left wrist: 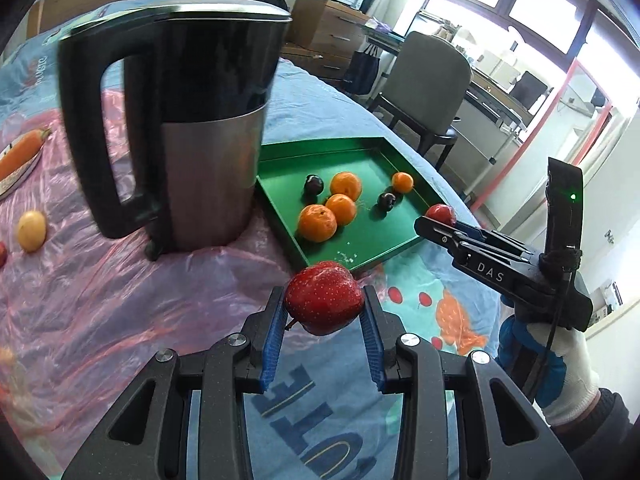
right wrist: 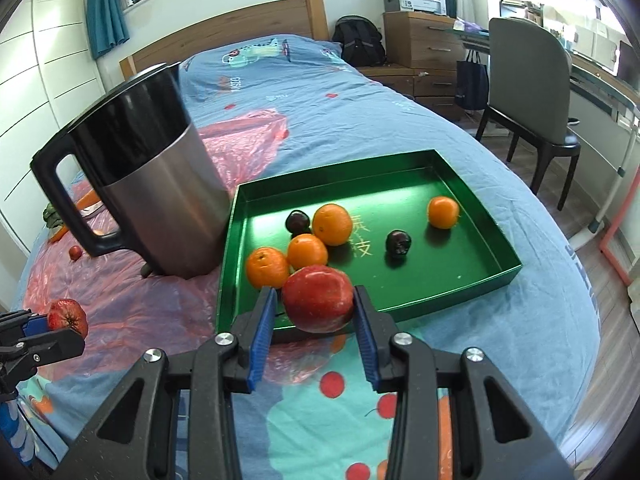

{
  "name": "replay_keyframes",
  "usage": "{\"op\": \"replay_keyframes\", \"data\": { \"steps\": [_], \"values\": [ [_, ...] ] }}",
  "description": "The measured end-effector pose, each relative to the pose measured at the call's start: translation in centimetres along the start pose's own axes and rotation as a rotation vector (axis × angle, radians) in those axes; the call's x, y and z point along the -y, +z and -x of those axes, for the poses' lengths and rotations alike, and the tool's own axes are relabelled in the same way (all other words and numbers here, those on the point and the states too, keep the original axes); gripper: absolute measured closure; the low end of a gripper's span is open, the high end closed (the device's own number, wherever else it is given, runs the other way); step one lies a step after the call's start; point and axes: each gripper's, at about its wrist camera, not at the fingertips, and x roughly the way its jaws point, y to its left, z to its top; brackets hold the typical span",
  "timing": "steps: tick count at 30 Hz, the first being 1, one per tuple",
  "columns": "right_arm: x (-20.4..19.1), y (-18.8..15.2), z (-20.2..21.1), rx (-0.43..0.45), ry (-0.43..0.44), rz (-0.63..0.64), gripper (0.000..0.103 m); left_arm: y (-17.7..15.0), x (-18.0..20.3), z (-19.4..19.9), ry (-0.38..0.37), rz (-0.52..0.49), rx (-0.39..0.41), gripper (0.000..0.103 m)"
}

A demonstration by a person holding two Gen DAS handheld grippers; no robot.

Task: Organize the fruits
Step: 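Carry both held red apples past the kettle over the green tray, then open both tools to release the apples into the tray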

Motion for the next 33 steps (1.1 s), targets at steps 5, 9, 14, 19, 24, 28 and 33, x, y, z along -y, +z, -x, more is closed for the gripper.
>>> {"op": "replay_keyframes", "data": {
  "steps": [5,9,14,19,24,28,33],
  "values": [
    [3.0,1.4,-2.6,-0.001,-0.033,-0.020,0.059,3.6,1.7,-4.2,0.001,-0.049,-0.009,0.072],
    [5.1,2.2,-4.8,-0.005,-0.062,-0.035,0.059,6.5,2.2,-7.9,0.015,-0.064,-0.018,0.072],
    [7.5,2.8,-7.4,-0.030,-0.101,-0.037,0.059,9.6,2.5,-12.8,0.039,-0.073,-0.033,0.072],
    [9.4,3.2,-9.4,-0.045,-0.125,-0.036,0.059,12.2,2.7,-16.8,0.058,-0.070,-0.044,0.072],
    [10.2,3.3,-10.7,-0.057,-0.140,-0.035,0.059,13.9,2.5,-20.4,0.091,-0.064,-0.083,0.072],
    [10.4,3.4,-11.6,-0.063,-0.147,-0.035,0.059,14.3,1.7,-22.7,0.141,-0.055,-0.118,0.072],
    [10.4,3.0,-12.4,-0.071,-0.158,-0.035,0.058,14.4,1.1,-24.6,0.176,-0.057,-0.145,0.071]
  ]
}}
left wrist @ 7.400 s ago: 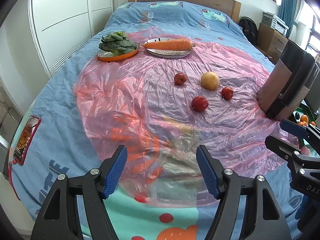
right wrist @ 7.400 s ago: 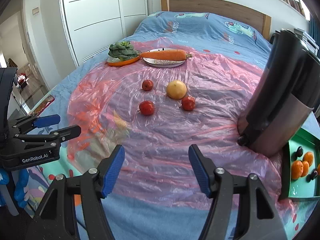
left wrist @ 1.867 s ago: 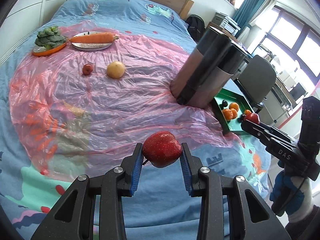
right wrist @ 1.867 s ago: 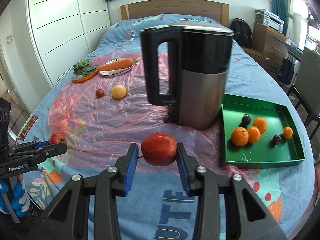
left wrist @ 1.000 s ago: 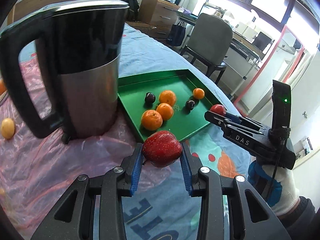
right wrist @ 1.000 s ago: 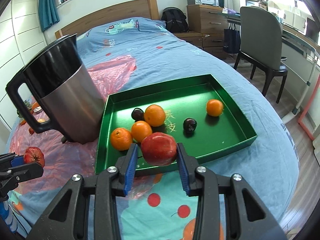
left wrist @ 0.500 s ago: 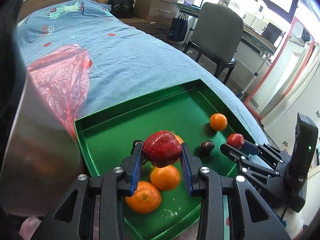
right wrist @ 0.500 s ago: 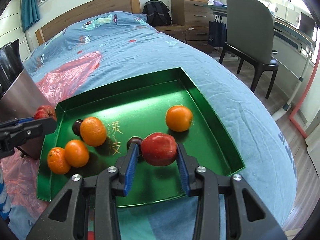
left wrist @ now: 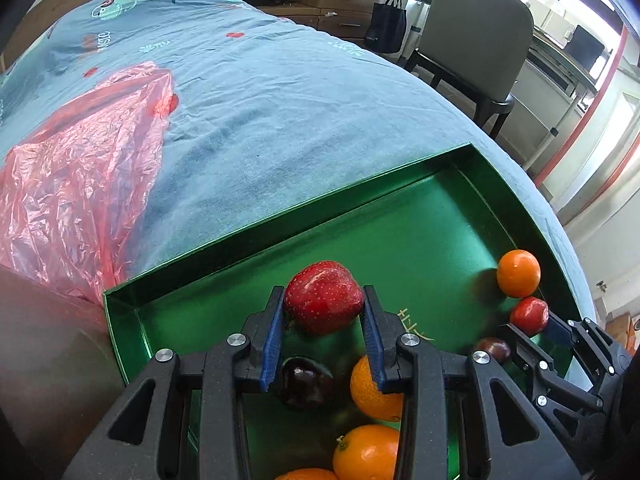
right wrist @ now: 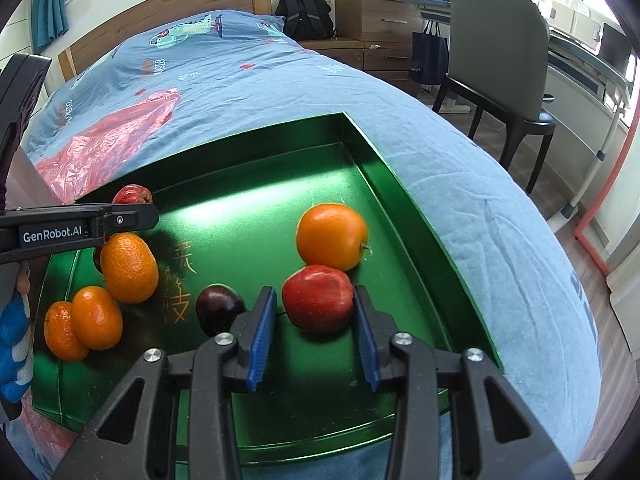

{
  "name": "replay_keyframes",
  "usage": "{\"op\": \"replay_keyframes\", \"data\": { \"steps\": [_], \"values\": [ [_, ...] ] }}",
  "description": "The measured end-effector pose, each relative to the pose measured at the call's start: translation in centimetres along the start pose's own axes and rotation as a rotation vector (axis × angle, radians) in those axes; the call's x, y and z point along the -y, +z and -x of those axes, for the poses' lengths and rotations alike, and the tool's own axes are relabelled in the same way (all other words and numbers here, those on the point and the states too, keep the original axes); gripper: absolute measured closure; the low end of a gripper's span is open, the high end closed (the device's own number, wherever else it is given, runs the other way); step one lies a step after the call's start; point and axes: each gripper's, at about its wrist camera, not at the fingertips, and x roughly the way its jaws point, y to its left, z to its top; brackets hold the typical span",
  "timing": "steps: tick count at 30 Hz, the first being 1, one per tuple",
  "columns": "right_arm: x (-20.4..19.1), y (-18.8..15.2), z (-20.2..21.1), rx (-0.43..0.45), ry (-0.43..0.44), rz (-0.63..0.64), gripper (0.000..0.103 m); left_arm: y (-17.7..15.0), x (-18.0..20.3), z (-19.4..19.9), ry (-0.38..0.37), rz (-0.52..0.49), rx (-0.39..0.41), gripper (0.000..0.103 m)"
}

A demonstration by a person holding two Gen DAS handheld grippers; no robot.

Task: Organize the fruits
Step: 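Open both tools to release the apples into the tray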

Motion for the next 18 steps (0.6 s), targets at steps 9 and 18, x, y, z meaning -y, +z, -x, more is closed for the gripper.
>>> {"op": "replay_keyframes", "data": {
  "steps": [9,18],
  "values": [
    [0.0,-0.2,0.3,0.003,-0.006,-0.008,0.058,0.2,-0.2,-0.2,0.026,-0.002,-0.008,0.071],
    [0.5,-0.3,2.0,0.003,-0.026,-0.022,0.034,-0.2,0.5,1.7,0.021,-0.016,0.013,0.056]
  ]
}}
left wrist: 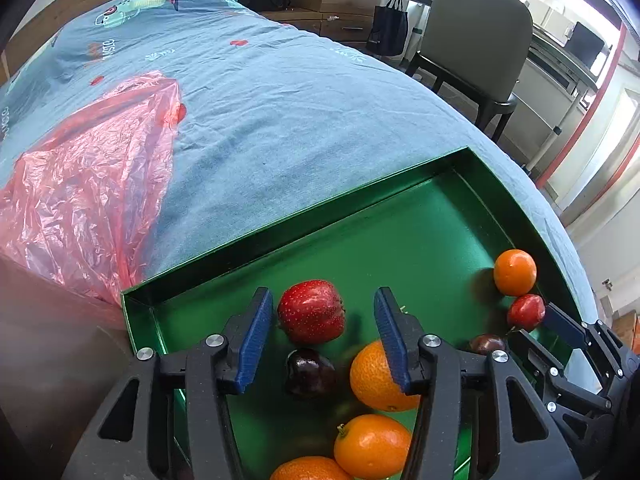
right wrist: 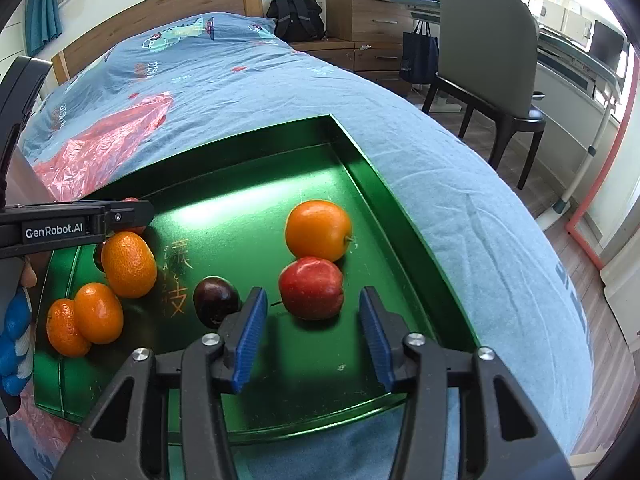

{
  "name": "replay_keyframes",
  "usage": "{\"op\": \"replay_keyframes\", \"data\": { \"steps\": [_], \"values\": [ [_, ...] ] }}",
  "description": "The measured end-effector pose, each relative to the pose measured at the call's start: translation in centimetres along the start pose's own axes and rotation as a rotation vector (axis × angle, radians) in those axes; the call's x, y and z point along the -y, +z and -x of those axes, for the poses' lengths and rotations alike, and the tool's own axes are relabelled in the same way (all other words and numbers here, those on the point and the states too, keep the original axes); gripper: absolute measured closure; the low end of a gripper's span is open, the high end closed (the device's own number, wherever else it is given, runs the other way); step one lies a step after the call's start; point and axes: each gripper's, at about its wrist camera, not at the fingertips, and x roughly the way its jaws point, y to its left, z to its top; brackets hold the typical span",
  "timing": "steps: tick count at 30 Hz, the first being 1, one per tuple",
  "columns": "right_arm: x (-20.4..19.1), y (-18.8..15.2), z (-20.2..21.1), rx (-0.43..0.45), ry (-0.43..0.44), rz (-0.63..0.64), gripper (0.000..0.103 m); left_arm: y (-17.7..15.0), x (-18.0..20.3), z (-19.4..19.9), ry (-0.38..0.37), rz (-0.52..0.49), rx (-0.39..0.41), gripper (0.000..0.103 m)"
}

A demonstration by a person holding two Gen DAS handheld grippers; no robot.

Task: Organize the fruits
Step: 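Open both tools to release the apples into the tray, then move both open tools back over the grapefruit and small red apple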

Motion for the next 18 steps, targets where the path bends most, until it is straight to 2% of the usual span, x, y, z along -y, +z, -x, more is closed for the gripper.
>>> {"op": "replay_keyframes", "data": {
  "steps": [8,11,18],
  "values": [
    [-0.1,-0.1,4.0,0.030,-0.011,-0.006,0.032,-2.0,1.1,5.1,-0.051,-0.015,0.053,0.053],
    [-0.6,-0.4,5.9,0.041,-0.014,-0.002,0.025,-3.6,1.3,7.5,-0.071,-0.019,0.069,0.050],
    [-2.5,-2.2,10.2,0.059,0.003,0.005,0.020,-8.2,0.8,13.1,-0.079,-0.039,0.106,0.049]
  ]
}}
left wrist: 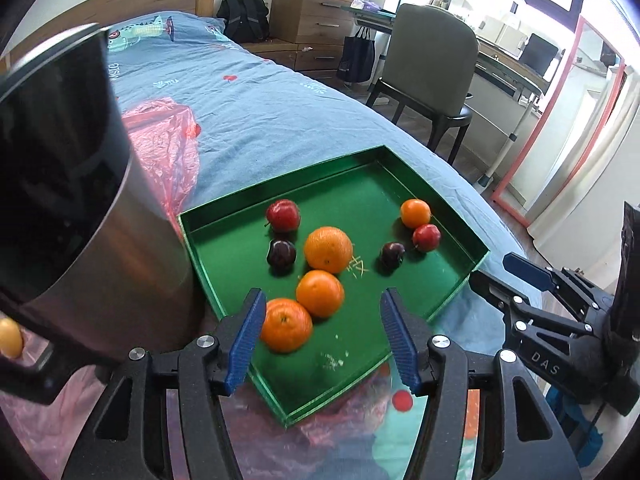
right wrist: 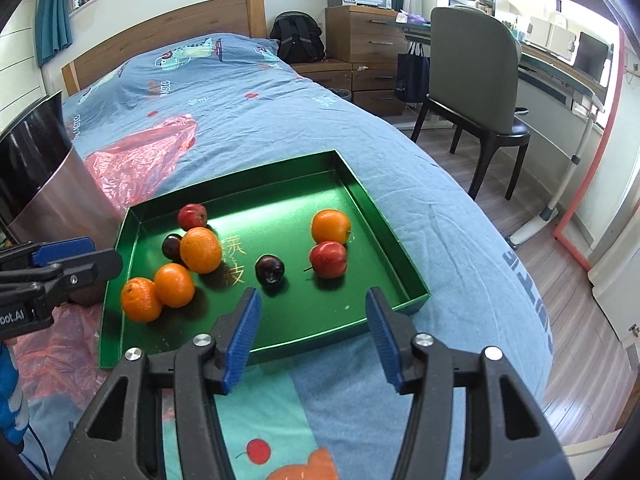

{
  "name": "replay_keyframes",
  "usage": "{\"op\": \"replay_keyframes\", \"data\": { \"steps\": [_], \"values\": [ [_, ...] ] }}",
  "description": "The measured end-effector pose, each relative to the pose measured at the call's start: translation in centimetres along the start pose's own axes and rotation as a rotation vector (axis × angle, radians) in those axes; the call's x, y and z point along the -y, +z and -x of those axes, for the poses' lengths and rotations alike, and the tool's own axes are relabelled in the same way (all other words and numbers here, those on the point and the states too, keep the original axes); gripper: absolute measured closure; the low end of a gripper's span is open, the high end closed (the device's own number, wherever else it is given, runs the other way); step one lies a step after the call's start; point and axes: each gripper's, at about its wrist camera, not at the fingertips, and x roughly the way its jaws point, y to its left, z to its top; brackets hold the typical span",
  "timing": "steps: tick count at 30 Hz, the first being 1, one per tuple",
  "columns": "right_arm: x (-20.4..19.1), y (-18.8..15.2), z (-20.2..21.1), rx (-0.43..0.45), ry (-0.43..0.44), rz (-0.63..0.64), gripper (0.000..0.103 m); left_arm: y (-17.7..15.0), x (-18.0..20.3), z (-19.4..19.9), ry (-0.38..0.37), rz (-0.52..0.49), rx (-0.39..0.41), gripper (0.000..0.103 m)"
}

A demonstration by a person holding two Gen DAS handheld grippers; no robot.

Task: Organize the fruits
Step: 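Move both open tools back over the grapefruit and small red apple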

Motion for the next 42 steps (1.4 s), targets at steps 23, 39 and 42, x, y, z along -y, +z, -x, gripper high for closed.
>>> {"op": "replay_keyframes", "data": {
  "steps": [23,39,42],
  "values": [
    [-13.7,-6.6,9.2,-0.026,0.172,0.162,0.019,-15.0,-9.6,14.1,0.189,0.078,0.055,0.040],
    [-27.5,-9.6,9.1,-0.092,0.328,0.390,0.019,-22.3,-21.6,17.9,0.331,0.317,0.063,0.040],
    [-29.9,-10.0,8.5,-0.108,0.363,0.424,0.019,-23.3,-23.9,18.3,0.363,0.361,0.067,0.040]
  ]
}}
